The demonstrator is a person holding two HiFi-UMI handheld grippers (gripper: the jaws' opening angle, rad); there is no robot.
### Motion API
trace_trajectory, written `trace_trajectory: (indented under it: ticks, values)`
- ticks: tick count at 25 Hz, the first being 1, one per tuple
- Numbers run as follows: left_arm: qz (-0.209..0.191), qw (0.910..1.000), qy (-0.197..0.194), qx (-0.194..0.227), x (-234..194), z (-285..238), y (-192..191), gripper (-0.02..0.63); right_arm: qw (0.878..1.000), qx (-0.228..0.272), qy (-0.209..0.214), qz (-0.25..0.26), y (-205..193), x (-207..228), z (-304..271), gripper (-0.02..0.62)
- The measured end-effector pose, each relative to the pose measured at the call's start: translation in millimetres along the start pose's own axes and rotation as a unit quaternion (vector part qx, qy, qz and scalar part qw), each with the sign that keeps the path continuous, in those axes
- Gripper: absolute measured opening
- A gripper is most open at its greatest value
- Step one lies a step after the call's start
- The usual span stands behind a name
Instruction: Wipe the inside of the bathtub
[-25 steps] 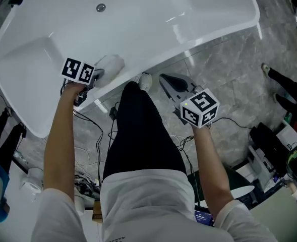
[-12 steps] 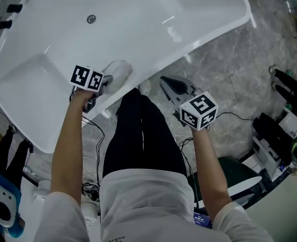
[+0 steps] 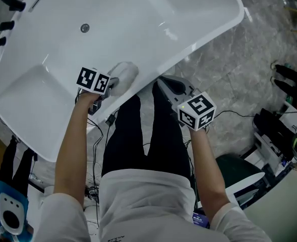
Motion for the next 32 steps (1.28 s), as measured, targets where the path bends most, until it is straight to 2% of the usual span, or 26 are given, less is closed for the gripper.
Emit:
trace_trajectory:
  ticks: [4,15,25,32]
  values:
    - [-0.001,1.0,0.004,-0.003,12.7,-9.4,13.6,0.091,1.0,0.002,0.002,-0.005,5.2,18.4,11.9,0.02]
    - [0.018,0.9996,0.019,0.009,47.0,-36.7,62.9,0.091,0.999,-0.015,0.042,-0.027,13.3,84.7,32.4,0.02]
    - [0.02,0.9996,0.021,0.004,78.4,-79.1,130.9,0.091,0.999,-0.014,0.043,-0.025,46.2,171.7,53.5,0.02]
    - [0.022,0.9996,0.016,0.002,101.3,-108.2,175.9,0.091,0.998,-0.017,0.045,-0.029,66.3,217.2,62.8,0.02]
Point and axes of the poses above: the fingertips, and each gripper's own axes: z backward along the fingers, x to its right, y out of its top, the point moved 2 cm from there along z, backward along the fingers, and after that the axes turned 11 degrees about x, right-handed, at the moved point
